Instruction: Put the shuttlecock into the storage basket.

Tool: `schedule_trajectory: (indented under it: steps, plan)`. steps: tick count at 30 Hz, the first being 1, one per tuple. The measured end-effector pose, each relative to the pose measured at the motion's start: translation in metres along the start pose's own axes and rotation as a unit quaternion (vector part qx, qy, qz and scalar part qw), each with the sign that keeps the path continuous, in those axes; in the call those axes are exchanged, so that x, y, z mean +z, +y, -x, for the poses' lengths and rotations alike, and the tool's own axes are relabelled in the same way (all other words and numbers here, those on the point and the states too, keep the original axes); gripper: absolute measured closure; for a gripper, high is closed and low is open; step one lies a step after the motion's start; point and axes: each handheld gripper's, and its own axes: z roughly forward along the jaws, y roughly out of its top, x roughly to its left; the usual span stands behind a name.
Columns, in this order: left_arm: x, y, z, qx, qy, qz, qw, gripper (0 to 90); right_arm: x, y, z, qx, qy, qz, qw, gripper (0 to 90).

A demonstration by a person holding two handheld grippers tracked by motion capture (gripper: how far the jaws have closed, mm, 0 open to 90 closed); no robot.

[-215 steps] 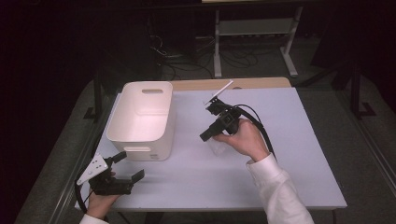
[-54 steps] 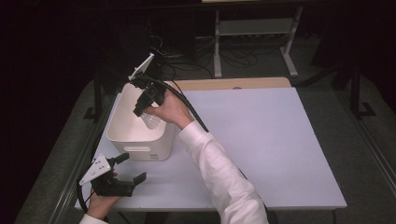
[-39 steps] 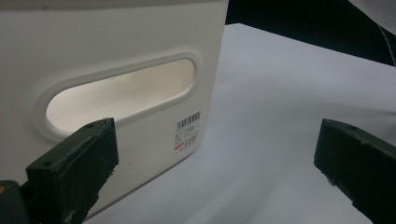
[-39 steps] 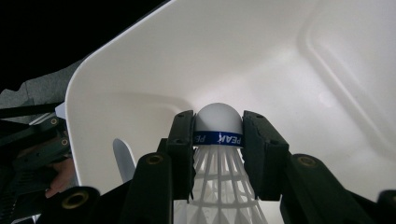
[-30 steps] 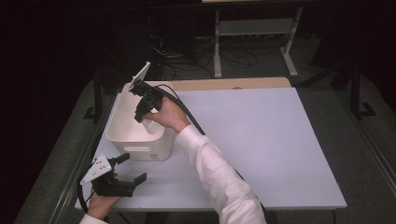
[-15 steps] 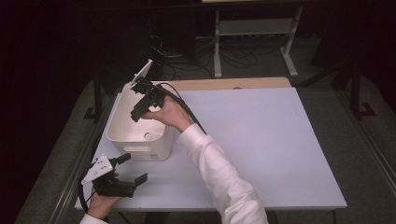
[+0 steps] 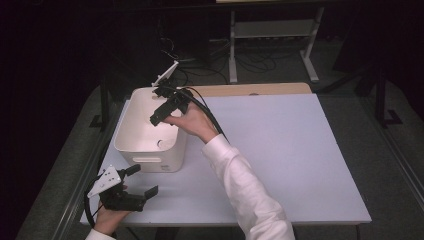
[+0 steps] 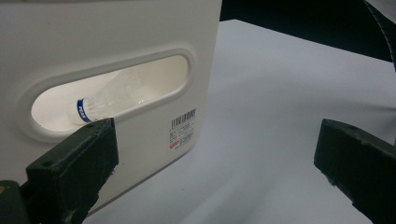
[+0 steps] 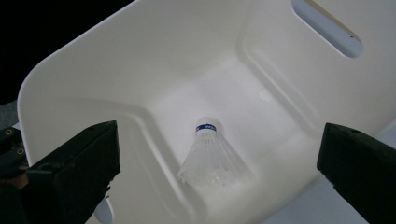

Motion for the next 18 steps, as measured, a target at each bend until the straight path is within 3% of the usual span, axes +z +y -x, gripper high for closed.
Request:
schedule_trajectory:
  steps: [4, 11, 18]
  plan:
    - [0.001, 0.000, 0.000, -0.001, -0.001, 0.000, 1.0000, 0.0, -0.006, -0.006, 0.007, 0.008, -0.006, 0.006, 0.9999, 0.0]
    - [0.001, 0.000, 0.000, -0.003, -0.001, 0.001, 1.0000, 0.0, -0.020, -0.021, 0.019, 0.009, 0.011, 0.028, 0.9995, 0.0]
    - [0.002, 0.000, 0.000, -0.004, -0.001, 0.000, 1.0000, 0.0, -0.029, -0.035, 0.029, 0.022, 0.011, 0.038, 0.9990, 0.0]
